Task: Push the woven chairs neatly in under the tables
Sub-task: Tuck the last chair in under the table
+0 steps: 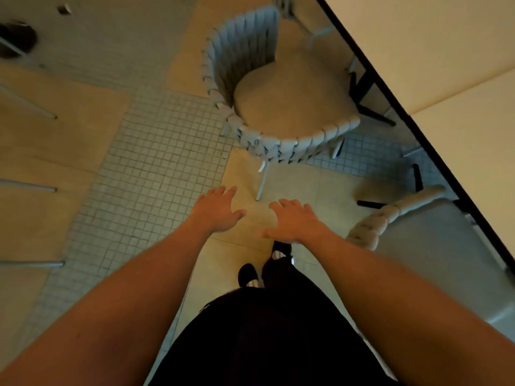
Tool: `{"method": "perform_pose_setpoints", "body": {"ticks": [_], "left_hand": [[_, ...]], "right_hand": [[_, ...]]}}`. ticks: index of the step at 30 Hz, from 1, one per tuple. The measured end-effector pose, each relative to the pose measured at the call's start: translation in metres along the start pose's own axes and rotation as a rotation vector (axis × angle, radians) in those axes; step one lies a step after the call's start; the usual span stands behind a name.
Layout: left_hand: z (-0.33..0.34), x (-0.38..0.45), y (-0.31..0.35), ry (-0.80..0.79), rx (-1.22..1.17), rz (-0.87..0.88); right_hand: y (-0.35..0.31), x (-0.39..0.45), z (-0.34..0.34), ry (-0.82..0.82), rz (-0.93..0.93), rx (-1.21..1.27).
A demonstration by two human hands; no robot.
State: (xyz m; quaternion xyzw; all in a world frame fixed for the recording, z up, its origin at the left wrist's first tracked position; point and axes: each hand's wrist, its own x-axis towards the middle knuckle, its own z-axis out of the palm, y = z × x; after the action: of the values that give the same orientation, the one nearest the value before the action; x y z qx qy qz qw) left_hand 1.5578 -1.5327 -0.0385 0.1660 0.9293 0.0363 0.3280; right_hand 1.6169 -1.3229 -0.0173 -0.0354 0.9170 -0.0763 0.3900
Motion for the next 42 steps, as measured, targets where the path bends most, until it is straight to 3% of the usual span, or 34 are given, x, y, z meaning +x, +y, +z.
{"method": "perform_pose_setpoints", "body": {"ticks": [9,21,30,42], "left_hand": [[-0.044,0.049,-0.039,0.041,-0.085,-0.108],[-0.126,0.148,-0.063,0.018,-0.063,-0.179],[-0.180,0.220,-0.060,0.063,0.044,-0.059],[-0.270,0.337,-0.092,-0.054,0.244,0.256]], "right_hand": [[-0.014,0.080,-0.064,0.003,-0.100,-0.066],[0.013,0.179,-0.164,-0.037,-0.151,-0.080],[0.038,0.218,-0.204,-0.017,-0.097,-0.008],[0.023,0.278,-0.236,0.011,0.156,0.280]]}}
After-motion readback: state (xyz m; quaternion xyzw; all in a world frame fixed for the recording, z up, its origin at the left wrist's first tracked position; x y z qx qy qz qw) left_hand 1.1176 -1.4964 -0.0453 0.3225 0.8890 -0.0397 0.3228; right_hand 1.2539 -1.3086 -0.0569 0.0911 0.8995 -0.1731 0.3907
